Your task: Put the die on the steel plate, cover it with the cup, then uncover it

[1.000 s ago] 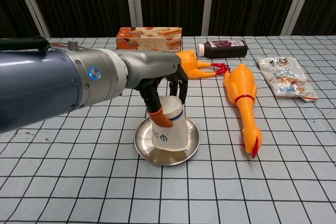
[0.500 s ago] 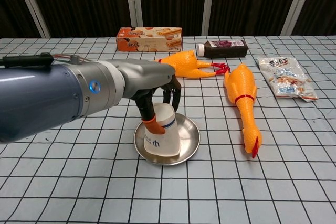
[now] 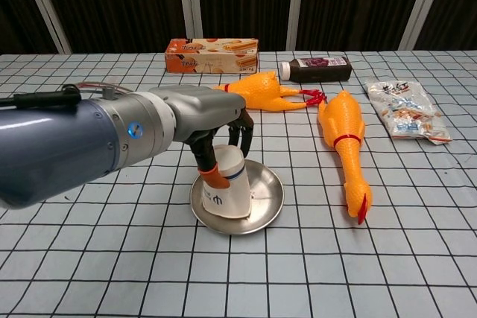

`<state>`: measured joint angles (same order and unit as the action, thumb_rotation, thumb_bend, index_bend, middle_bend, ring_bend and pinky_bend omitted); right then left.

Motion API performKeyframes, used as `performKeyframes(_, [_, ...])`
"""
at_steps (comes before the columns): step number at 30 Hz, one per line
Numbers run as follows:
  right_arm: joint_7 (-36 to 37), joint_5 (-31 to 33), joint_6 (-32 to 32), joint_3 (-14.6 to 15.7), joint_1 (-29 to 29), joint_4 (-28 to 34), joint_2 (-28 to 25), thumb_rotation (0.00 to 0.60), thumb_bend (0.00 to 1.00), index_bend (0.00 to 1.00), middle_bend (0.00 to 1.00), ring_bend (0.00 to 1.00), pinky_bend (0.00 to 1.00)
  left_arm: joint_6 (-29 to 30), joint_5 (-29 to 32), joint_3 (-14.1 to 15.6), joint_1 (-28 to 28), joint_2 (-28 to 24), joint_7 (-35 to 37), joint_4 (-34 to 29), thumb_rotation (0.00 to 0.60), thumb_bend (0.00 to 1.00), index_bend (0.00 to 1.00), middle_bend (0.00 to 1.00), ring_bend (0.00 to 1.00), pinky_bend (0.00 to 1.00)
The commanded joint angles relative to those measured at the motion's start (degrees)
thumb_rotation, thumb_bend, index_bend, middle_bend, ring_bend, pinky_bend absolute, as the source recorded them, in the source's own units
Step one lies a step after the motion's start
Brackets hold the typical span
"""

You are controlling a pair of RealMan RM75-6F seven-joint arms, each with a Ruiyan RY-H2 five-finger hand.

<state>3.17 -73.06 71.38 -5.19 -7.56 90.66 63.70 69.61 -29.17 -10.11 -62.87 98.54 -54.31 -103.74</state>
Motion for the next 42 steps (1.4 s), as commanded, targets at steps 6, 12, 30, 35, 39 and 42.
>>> performKeyframes(6, [0.0, 0.0, -0.2, 0.1, -0.1, 0.1, -0.1, 0.600, 0.02, 0.05, 0.00, 0.09, 0.00, -1.0, -5.7, 1.7, 0.7, 1.9, 2.4, 4.8, 0.600, 0.36, 0.41, 0.38, 0.03, 0.00])
performKeyframes(12, [0.1, 0.1, -0.4, 0.1, -0.1, 0.0, -0.1, 0.600, 0.02, 0.05, 0.00, 0.09, 0.00, -1.2, -9.9, 2.2, 1.4, 2.8, 4.4, 7.2, 0.600, 0.36, 0.41, 0.38, 0.03, 0.00])
performKeyframes(30, [0.0, 0.0, -0.4, 0.1, -0.1, 0.2, -0.1, 0.600, 0.02, 0.05, 0.00, 0.09, 0.00, -12.8, 1.1, -3.0, 2.7, -1.5, 14.6, 0.3, 0.600, 0.36, 0.41, 0.38, 0.03, 0.00])
performKeyframes(35, [-0.1, 0.1, -0.3, 0.1, -0.1, 0.3, -0.1, 0.600, 0.02, 0.05, 0.00, 0.09, 0.00, -12.0, 2.3, -3.2, 2.0, -2.8, 14.5, -0.1, 0.600, 0.36, 0.41, 0.38, 0.03, 0.00])
performKeyframes(39, [-0.1, 0.0, -0.4, 0.1, -0.1, 0.3, -0.1, 0.600, 0.02, 0.05, 0.00, 0.09, 0.00, -9.4, 0.0, -1.9, 1.4, -2.4, 12.6, 1.4, 0.600, 0.36, 0.41, 0.38, 0.03, 0.00])
performKeyframes(42, [-0.1, 0.0, -0.3, 0.1, -0.1, 0.3, -0.1, 0.600, 0.02, 0.05, 0.00, 0.09, 0.00, -6.6, -2.5, -0.2, 1.0, -1.4, 10.0, 3.4, 0.600, 0.36, 0.41, 0.38, 0.03, 0.00])
